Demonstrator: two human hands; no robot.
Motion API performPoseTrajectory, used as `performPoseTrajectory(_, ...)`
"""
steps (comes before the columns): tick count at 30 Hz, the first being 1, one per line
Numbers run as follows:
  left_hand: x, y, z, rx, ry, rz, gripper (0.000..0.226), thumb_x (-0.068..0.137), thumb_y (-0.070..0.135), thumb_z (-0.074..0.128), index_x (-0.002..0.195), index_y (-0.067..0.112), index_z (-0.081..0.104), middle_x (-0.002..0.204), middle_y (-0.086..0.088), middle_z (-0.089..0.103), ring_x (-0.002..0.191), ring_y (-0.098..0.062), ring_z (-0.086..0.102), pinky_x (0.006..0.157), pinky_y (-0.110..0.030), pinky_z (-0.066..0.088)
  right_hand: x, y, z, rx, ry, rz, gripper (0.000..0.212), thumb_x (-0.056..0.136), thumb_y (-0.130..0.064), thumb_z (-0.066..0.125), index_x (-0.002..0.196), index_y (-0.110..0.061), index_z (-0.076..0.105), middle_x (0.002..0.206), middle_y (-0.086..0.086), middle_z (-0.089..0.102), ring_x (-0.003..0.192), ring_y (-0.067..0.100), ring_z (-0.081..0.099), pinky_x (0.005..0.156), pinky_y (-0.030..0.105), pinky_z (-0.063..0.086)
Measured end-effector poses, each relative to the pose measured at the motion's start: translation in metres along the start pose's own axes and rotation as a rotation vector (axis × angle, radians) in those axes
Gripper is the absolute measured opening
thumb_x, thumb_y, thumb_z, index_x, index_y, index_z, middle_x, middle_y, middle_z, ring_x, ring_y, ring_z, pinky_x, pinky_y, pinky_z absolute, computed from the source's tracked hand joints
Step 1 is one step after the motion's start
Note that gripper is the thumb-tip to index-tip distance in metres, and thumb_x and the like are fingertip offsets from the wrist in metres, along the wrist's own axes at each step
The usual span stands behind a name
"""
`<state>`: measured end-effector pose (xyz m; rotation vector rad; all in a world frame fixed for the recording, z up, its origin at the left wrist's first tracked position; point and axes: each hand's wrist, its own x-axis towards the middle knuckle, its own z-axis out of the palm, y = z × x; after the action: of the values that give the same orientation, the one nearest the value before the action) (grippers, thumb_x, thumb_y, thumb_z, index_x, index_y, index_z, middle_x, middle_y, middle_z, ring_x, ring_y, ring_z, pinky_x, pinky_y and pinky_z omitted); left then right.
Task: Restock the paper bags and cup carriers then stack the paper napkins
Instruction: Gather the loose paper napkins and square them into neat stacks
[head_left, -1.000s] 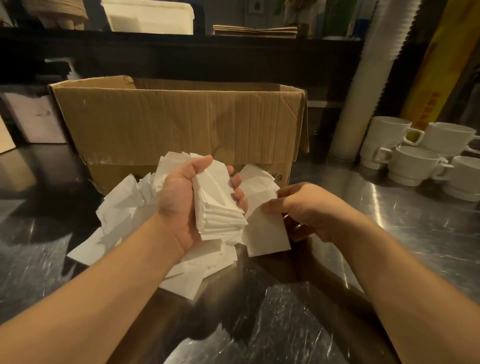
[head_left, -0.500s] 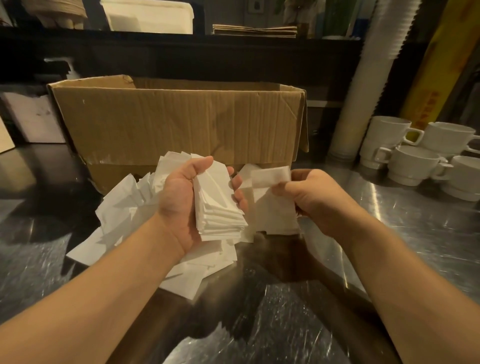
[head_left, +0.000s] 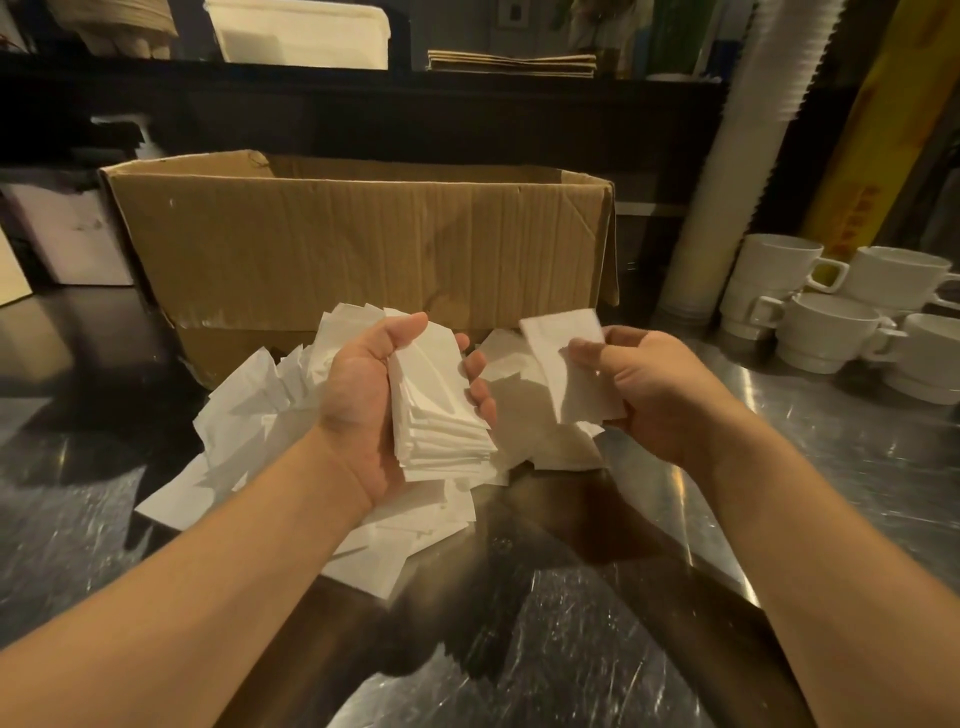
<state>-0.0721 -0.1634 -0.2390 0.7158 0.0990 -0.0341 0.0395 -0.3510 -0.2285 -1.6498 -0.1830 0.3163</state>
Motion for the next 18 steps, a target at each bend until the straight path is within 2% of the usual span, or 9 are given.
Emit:
performPoseTrajectory(3,0.0006,0.0009,-0.0016,-0.002,-0.006,0.003,0.047,0.083,0.036,0.058,0.121,0.008,0.055,0.093,-0.011,0.06,0.071,-0.025,0.057,0.072,-0.037,0.052,-0.0018,0.0032,0.006,-0.003,-0.026,0.074,0.027,0.095,-0.019,0.071,0.118,-0.015,0.059,0.111,0.008,0.062,0.097,0.029,0.064,0.066,0.039,0.061)
performPoseTrajectory(6,0.0012,0.0014,-0.0028,0.003,-0.006,-0.009,0.048,0.081,0.036,0.059,0.121,0.008,0.055,0.094,-0.011,0.061,0.072,-0.026,0.057,0.073,-0.038,0.051,-0.001,0.0016,0.0058,-0.038,0.02,0.116,0.021,0.095,-0.017,0.069,0.114,-0.015,0.059,0.111,0.011,0.059,0.095,0.032,0.063,0.061,0.039,0.061)
performPoseTrajectory(10,0.0007,0.0005,-0.0023,0.007,-0.001,-0.016,0.046,0.082,0.036,0.058,0.119,0.008,0.056,0.094,-0.011,0.061,0.072,-0.026,0.057,0.074,-0.038,0.051,0.0008,-0.0011,-0.0006,-0.061,0.085,0.128,0.025,0.095,-0.018,0.069,0.116,-0.015,0.056,0.108,0.012,0.057,0.094,0.033,0.062,0.07,0.043,0.061)
performPoseTrajectory(13,0.0004,0.0005,-0.0019,0.011,0.001,-0.02,0.045,0.083,0.036,0.058,0.118,0.008,0.056,0.093,-0.011,0.061,0.074,-0.026,0.056,0.075,-0.039,0.049,-0.0016,0.0002,0.0007,-0.017,0.0,0.208,0.019,0.092,-0.016,0.072,0.107,-0.014,0.06,0.111,0.015,0.062,0.098,0.037,0.065,0.083,0.054,0.061)
performPoseTrajectory(15,0.0003,0.0006,-0.0016,0.011,-0.003,-0.02,0.045,0.083,0.036,0.058,0.118,0.008,0.056,0.093,-0.01,0.06,0.074,-0.025,0.056,0.075,-0.038,0.049,-0.004,0.0006,0.0031,-0.001,-0.068,0.255,0.026,0.09,-0.015,0.075,0.112,-0.012,0.062,0.112,0.015,0.065,0.097,0.038,0.067,0.076,0.053,0.063)
performPoseTrajectory(18,-0.0002,0.0001,-0.0005,0.001,-0.009,-0.015,0.045,0.082,0.035,0.058,0.118,0.007,0.055,0.092,-0.011,0.06,0.073,-0.025,0.056,0.073,-0.037,0.051,-0.0063,0.002,0.0082,0.073,-0.11,0.218,0.026,0.09,-0.008,0.074,0.114,-0.005,0.066,0.108,0.014,0.068,0.091,0.031,0.069,0.054,0.037,0.059)
